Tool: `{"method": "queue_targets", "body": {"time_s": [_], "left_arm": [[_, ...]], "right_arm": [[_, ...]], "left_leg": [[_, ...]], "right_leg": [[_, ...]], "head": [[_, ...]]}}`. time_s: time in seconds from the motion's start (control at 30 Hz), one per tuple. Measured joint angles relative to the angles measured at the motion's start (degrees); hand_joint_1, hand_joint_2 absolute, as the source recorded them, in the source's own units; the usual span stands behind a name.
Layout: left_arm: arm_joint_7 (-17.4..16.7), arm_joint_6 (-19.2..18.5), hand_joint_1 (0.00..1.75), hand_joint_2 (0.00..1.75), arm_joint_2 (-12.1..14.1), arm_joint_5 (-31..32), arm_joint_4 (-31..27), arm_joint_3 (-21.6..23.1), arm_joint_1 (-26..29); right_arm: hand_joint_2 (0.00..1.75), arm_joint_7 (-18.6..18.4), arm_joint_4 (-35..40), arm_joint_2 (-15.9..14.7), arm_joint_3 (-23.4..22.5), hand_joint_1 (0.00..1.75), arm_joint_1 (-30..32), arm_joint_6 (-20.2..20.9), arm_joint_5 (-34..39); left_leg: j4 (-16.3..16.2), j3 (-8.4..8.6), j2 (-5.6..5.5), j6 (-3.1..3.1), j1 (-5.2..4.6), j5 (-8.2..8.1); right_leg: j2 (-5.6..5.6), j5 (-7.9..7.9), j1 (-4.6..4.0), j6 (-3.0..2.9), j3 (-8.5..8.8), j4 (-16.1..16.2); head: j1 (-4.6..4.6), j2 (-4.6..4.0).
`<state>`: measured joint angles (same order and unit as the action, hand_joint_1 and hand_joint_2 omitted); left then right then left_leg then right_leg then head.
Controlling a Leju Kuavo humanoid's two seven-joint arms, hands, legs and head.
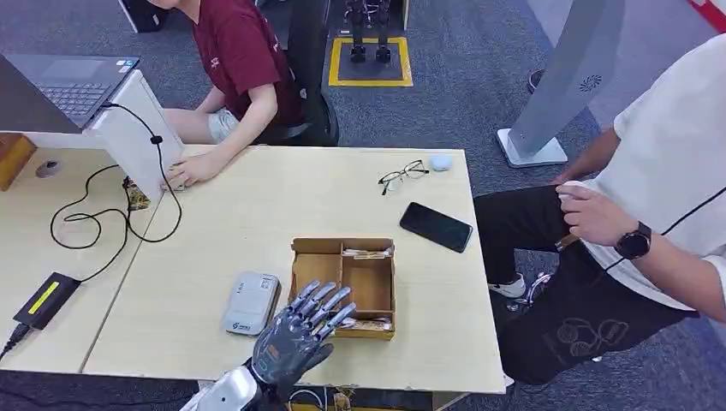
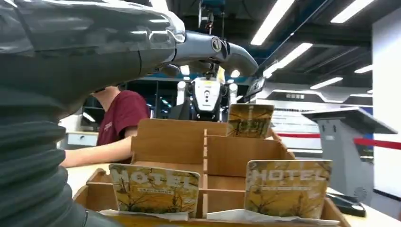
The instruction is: Pass the card to the sensor for recognition and then transmit it.
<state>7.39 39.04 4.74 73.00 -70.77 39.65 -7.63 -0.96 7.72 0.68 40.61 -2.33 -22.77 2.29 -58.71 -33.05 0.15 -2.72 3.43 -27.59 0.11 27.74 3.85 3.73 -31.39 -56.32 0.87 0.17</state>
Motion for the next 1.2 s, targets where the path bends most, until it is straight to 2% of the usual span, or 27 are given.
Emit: {"method": "queue_targets", "body": {"time_s": [0.33, 0.37, 0.4, 0.43, 0.63, 0.9, 0.93, 0.97, 1.2], "left_arm": [[-1.77, 0.00, 0.00, 1.75, 0.00, -1.36, 2.75, 0.00, -1.47], [-1.75, 0.04, 1.66, 1.75, 0.00, -1.55, 2.84, 0.00, -1.47], [-1.66, 0.04, 1.66, 1.75, 0.00, -1.77, 2.95, 0.00, -1.47], [-1.27, 0.00, 1.75, 1.75, 0.00, -2.06, 3.08, 0.00, -1.47], [-0.68, -1.55, 1.73, 1.75, 0.04, -3.48, 3.32, 0.00, -1.47], [-0.70, -1.86, 1.75, 1.75, 0.09, -4.04, 3.50, 0.00, -1.47], [-0.70, -1.86, 1.69, 1.75, 0.09, -4.09, 3.50, 0.00, -1.47], [-0.70, -1.86, 1.75, 1.75, 0.09, -4.09, 3.50, 0.00, -1.48], [0.11, -2.43, 1.75, 1.75, 0.11, -4.57, 3.50, 0.00, -1.53]], "right_arm": [[1.75, -0.04, 0.00, -0.02, 0.26, 0.00, -0.04, 0.09, 0.07], [1.75, -0.09, 0.00, -0.02, 0.26, 0.00, -0.02, 0.15, 0.05], [1.75, -0.09, 0.00, -0.02, 0.26, 0.00, -0.02, 0.15, 0.04], [1.75, -0.09, 0.00, -0.02, 0.26, 0.00, -0.02, 0.24, 0.07], [1.75, -0.09, 0.00, -0.02, 0.26, 0.00, -0.03, 0.31, 0.09], [1.75, -0.09, 0.00, -0.06, 0.26, 0.00, -0.03, 0.24, 0.13], [1.75, -0.09, 0.00, -0.07, 0.26, 0.00, -0.02, 0.24, 0.13], [1.75, -0.09, 0.00, -0.07, 0.26, 0.00, -0.02, 0.24, 0.13], [1.75, -0.13, 0.00, -0.11, 0.26, 0.00, -0.03, 0.31, 0.13]], "left_leg": [[0.00, -0.01, 0.00, 0.00, 0.00, 0.00], [0.00, -0.01, 0.00, 0.00, 0.00, 0.00], [0.00, -0.01, 0.00, 0.00, 0.00, 0.00], [0.00, -0.01, 0.00, 0.00, 0.00, 0.00], [0.00, -0.01, 0.00, 0.00, 0.00, 0.00], [0.00, -0.01, 0.00, 0.00, 0.00, 0.00], [0.00, -0.01, 0.00, 0.00, 0.00, 0.00], [0.00, -0.01, 0.00, 0.00, 0.00, 0.00], [0.00, -0.01, 0.00, 0.00, 0.00, 0.00]], "right_leg": [[0.00, 0.00, 0.00, 0.00, 0.00, 0.00], [0.00, 0.00, 0.00, 0.00, 0.00, 0.00], [0.00, 0.00, 0.00, 0.00, 0.00, 0.00], [0.00, 0.00, 0.00, 0.00, 0.00, 0.00], [0.00, 0.00, 0.00, 0.00, 0.00, 0.00], [0.00, 0.00, 0.00, 0.00, 0.01, 0.00], [0.00, 0.00, 0.00, 0.00, 0.01, 0.00], [0.00, 0.00, 0.00, 0.00, 0.01, 0.00], [0.00, 0.00, 0.00, 0.00, 0.01, 0.00]], "head": [[0.00, 0.00], [0.00, 0.00], [-0.02, 0.00], [0.00, 0.00], [0.00, 0.00], [0.00, 0.00], [0.00, 0.00], [0.00, 0.00], [0.00, 0.00]]}}
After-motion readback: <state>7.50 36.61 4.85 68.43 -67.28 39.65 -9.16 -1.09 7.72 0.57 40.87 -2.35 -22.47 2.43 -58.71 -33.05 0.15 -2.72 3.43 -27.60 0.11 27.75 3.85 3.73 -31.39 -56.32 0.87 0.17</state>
